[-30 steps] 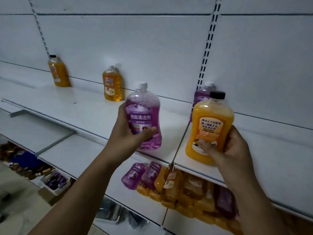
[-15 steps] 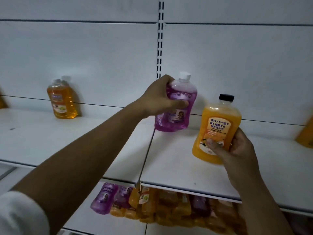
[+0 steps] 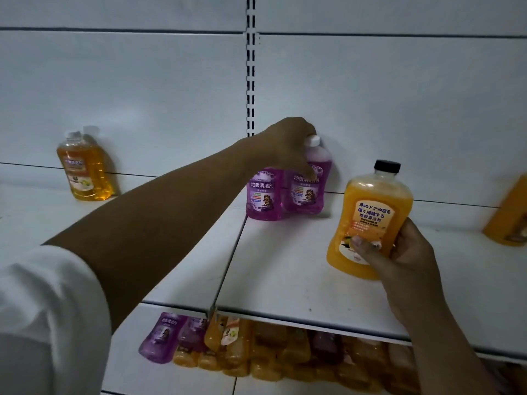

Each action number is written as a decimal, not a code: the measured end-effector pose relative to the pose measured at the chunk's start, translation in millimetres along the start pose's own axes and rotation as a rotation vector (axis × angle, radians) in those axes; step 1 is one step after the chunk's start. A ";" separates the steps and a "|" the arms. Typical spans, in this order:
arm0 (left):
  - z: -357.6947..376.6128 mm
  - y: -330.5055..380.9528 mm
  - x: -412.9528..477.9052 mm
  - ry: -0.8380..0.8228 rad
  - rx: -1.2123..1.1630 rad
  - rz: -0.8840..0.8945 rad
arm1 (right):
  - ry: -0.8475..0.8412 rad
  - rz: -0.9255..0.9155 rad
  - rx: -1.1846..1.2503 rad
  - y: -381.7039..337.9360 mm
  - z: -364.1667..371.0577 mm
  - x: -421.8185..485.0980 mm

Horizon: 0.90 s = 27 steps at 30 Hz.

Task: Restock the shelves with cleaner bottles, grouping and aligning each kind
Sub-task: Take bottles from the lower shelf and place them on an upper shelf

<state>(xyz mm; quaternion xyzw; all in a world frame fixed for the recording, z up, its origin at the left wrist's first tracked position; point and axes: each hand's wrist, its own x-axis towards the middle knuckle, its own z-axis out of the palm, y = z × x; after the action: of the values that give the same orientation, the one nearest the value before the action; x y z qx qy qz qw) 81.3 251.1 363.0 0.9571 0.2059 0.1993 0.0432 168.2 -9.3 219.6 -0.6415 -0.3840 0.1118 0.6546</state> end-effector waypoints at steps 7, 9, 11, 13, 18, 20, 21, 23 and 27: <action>9.6 -5.3 0.2 0.058 0.186 0.010 | -0.019 0.012 0.005 5.7 1.4 -0.3; 14.9 -4.6 -2.2 0.056 0.247 0.016 | -0.031 0.010 0.001 6.9 2.2 -1.5; 20.9 -5.9 -4.9 0.049 0.280 0.030 | -0.039 0.011 -0.005 7.5 3.1 -2.6; 25.9 -7.9 -8.6 0.060 0.294 0.055 | -0.045 0.011 -0.011 6.9 3.7 -2.9; 32.9 -11.5 -18.0 0.095 0.292 0.092 | -0.052 0.018 0.004 6.2 5.9 -1.9; 30.2 -8.0 -24.0 0.127 0.280 0.098 | -0.061 0.020 -0.002 5.2 6.9 -2.0; 26.4 -5.2 -28.9 0.152 0.269 0.095 | -0.067 0.020 -0.005 4.4 7.2 -2.2; 15.1 0.2 -44.2 0.219 0.239 0.071 | -0.076 0.021 0.000 3.0 8.3 -2.3; -3.9 -6.8 -101.1 0.315 0.237 0.014 | -0.110 0.005 0.016 -2.7 18.8 -2.1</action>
<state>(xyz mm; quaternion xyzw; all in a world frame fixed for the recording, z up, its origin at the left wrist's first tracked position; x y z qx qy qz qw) -7.3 215.7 328.6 0.9138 0.2256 0.3212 -0.1040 153.7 3.2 219.1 -0.6302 -0.4168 0.1517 0.6373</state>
